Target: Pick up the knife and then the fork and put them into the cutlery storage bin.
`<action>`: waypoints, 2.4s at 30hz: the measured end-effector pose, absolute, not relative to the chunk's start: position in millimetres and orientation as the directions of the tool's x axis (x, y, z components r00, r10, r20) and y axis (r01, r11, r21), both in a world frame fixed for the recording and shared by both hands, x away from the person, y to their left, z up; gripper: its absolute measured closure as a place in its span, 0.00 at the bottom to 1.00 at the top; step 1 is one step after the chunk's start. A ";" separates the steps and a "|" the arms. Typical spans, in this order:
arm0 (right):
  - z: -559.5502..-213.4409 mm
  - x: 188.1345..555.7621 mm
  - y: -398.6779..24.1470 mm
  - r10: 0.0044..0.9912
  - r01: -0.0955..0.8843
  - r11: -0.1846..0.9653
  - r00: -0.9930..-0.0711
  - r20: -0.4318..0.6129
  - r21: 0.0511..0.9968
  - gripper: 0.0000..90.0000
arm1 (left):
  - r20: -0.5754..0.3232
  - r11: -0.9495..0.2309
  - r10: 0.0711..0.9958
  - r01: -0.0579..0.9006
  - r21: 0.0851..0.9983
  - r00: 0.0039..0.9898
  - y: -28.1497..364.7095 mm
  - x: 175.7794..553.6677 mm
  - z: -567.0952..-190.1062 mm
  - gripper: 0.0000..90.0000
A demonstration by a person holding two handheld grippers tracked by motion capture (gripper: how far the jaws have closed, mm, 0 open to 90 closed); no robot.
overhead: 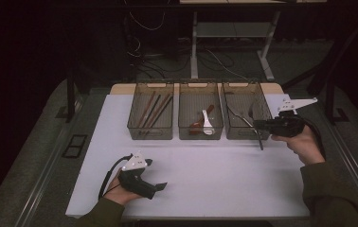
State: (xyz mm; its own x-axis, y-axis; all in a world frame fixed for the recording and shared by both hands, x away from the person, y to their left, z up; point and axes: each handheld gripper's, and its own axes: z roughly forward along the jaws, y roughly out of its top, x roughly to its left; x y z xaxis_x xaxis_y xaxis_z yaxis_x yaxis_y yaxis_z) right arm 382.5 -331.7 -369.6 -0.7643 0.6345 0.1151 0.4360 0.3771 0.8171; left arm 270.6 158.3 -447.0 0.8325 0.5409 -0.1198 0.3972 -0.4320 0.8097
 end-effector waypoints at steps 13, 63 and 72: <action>-340.1 387.2 -335.6 0.697 0.426 0.335 -0.712 0.084 0.840 0.94 | -0.125 -0.426 0.545 0.402 0.811 0.829 158.7 271.0 -446.8 0.00; -376.0 472.7 -322.7 0.828 0.665 0.430 -0.560 0.027 0.611 0.94 | -0.118 -0.438 0.540 0.397 0.806 0.834 157.4 270.5 -446.8 0.00; -379.5 474.9 -320.8 0.841 0.671 0.432 -0.540 -0.001 0.602 0.80 | -0.120 -0.439 0.538 0.398 0.805 0.835 157.2 270.5 -447.1 0.00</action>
State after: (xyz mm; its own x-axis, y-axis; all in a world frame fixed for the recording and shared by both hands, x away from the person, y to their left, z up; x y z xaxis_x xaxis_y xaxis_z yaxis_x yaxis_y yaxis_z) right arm 474.9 -320.8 -379.5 -0.5405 0.8414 -0.0011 0.6715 0.4321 0.6020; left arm 270.5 157.2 -447.1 0.8347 0.5375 -0.1197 0.3984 -0.4394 0.8051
